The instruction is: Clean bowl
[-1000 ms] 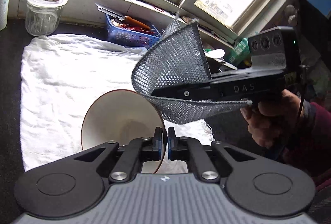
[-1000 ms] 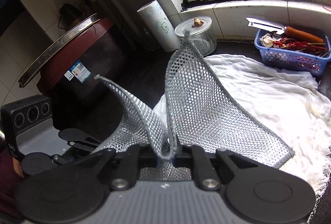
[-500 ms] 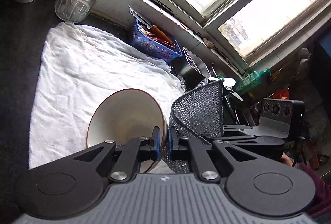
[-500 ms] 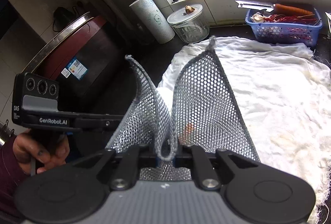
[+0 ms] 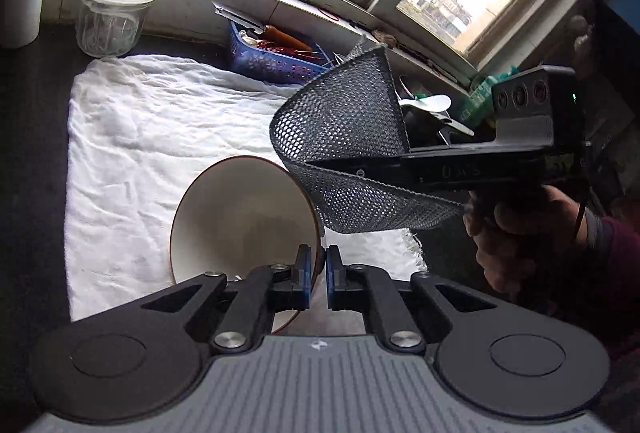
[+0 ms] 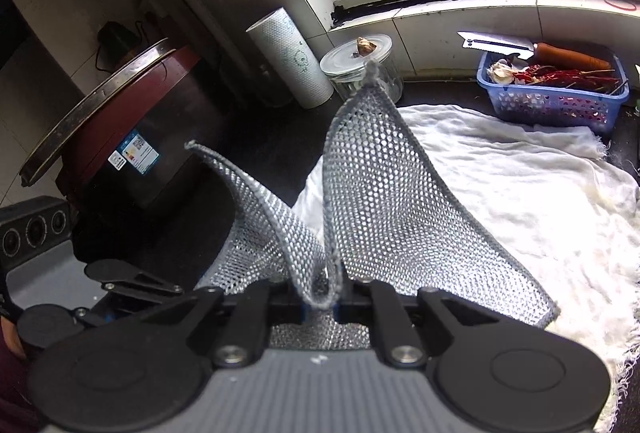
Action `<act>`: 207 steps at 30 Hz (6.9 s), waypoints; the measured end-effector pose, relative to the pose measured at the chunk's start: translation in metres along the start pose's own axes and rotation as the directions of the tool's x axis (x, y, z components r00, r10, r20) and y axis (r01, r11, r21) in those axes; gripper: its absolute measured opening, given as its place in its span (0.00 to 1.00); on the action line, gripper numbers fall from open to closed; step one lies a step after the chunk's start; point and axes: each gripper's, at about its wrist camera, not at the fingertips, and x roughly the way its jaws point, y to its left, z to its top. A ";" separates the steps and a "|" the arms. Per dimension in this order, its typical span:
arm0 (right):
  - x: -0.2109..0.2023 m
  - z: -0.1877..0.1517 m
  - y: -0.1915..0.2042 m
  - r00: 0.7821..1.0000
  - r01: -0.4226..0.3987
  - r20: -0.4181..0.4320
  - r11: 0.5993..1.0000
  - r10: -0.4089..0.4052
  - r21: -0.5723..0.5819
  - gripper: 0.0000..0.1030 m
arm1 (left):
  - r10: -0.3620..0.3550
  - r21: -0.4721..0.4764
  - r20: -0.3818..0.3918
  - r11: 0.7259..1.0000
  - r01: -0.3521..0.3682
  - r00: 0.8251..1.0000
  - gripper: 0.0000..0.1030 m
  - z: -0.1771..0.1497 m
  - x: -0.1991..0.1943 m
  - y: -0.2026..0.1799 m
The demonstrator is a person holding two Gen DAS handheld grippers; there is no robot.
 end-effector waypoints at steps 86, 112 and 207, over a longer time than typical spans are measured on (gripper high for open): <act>0.036 -0.025 0.041 0.981 0.063 -0.158 0.952 -0.115 -0.298 0.11 | 0.230 -0.067 -0.075 0.970 -0.235 0.970 0.31 0.044 0.031 -0.004; 0.050 -0.034 0.050 0.973 0.035 -0.203 0.942 -0.108 -0.334 0.11 | 0.101 -0.379 0.007 0.921 -0.091 0.995 0.20 0.039 0.024 0.027; 0.038 -0.029 0.045 0.967 0.124 -0.165 0.929 -0.192 -0.350 0.10 | 0.332 0.202 -0.124 0.931 -0.303 0.935 0.16 0.039 0.032 -0.041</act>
